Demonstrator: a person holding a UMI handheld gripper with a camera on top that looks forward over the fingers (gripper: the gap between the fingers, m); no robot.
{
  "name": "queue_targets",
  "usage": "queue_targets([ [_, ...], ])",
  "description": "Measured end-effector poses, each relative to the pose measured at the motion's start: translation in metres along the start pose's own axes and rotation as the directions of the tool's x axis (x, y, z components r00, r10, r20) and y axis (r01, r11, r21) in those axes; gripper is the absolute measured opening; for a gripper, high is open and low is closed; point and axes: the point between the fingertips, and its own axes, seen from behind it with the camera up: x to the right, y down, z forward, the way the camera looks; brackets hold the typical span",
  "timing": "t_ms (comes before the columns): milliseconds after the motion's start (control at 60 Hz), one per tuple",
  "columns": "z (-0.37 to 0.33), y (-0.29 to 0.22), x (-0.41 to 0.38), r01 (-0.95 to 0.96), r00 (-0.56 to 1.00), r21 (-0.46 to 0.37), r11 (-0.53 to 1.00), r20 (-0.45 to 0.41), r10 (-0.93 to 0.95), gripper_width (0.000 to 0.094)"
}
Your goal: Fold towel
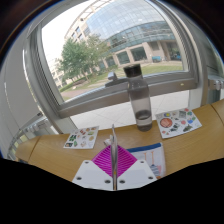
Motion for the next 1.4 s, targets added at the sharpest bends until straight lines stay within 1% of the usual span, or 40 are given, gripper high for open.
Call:
queue_targets([
  [50,-0.006,-0.004,0.036,0.033,0.998,0.004,0.999,-0.053,-0.033,0.0026],
  [133,-0.006,0.002,0.089,0.068,0.989,-0.018,0.998,-0.128,-0.070,0.0028],
  [183,-0.004,0.008,0.116,0.082,0.983,-0.028,0.996,-0.165,-0.085,0.0076],
  [250,-0.001,0.018,0.152,0.098,0.966,-0.052,0.994,-0.233,-0.107,0.0227],
  [300,0.001,0.024,0.171,0.119,0.954,-0.067,0.991,-0.270,-0.133,0.0305],
  [367,0.000,0.028,0.188,0.132,0.942,-0.072,0.989,-0.300,-0.148,0.0500],
  [400,-0.001,0.025,0.193,0.134,0.938,-0.060,0.989,-0.314,-0.146,0.0567],
  [500,-0.012,0.012,0.185,0.150,0.942,-0.017,0.989,-0.302,-0.148,0.0618],
  [583,-0.024,-0.004,0.160,0.144,0.959,0.044,0.989,-0.253,-0.128,0.0700],
  [633,-0.033,-0.014,0.141,0.137,0.967,0.080,0.987,-0.227,-0.116,0.0734],
  [700,-0.046,-0.022,0.118,0.129,0.974,0.117,0.985,-0.203,-0.103,0.0764],
  [783,-0.059,-0.029,0.096,0.162,0.965,0.167,0.973,-0.231,-0.121,0.0794],
  [850,-0.066,-0.025,0.081,0.187,0.957,0.188,0.964,-0.259,-0.135,0.0808],
  [1000,-0.079,0.006,0.035,0.189,0.958,0.192,0.963,-0.253,-0.137,0.0816],
  [1150,-0.090,0.051,-0.002,0.185,0.958,0.156,0.970,-0.248,-0.143,0.0818],
  [1217,-0.099,0.065,-0.016,0.194,0.956,0.153,0.969,-0.249,-0.153,0.0818],
  [1317,-0.113,0.079,-0.032,0.211,0.951,0.153,0.965,-0.258,-0.167,0.0821],
  [1400,-0.123,0.086,-0.045,0.210,0.956,0.158,0.965,-0.242,-0.168,0.0818],
])
